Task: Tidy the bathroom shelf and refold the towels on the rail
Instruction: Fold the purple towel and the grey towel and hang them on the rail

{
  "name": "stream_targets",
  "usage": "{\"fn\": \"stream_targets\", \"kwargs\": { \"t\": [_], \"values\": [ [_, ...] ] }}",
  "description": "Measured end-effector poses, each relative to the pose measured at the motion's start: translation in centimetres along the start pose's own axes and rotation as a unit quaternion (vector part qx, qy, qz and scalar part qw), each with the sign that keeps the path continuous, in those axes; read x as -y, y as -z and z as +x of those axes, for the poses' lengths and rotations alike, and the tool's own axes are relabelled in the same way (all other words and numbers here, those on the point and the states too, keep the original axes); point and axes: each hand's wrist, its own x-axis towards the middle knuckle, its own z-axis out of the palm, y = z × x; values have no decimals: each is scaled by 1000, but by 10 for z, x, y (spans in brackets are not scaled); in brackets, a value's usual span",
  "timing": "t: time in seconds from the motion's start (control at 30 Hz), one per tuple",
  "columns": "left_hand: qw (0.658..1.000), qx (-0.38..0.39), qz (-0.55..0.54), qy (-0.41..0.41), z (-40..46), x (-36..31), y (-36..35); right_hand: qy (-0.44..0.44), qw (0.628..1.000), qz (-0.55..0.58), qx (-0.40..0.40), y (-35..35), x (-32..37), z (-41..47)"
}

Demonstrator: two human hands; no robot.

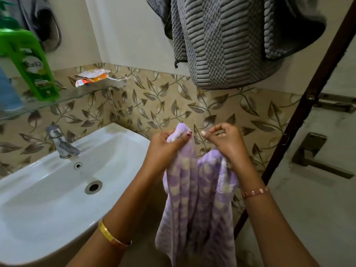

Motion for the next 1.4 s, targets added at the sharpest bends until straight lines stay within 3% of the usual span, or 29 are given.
{"fn": "stream_targets", "kwargs": {
  "t": [0.1,0.27,0.5,0.67,0.93,1.1,1.4],
  "values": [
    [998,26,5,54,-6,10,-9,-53,996,16,64,1,9,-2],
    [994,52,13,92,-15,13,-14,-120,969,145,162,5,23,-7],
    [997,28,43,57,-20,10,-10,-41,980,103,165,-4,31,-22],
    [993,87,75,2,-25,10,-9,14,991,57,123,-9,34,-27],
    [990,43,132,-24,-16,10,-2,50,986,49,150,-8,34,-32],
    [981,111,157,-14,-6,6,15,101,976,-71,180,-1,26,-28],
    [985,73,148,-54,6,-7,20,92,965,30,244,-11,-3,-27]
  ]
}}
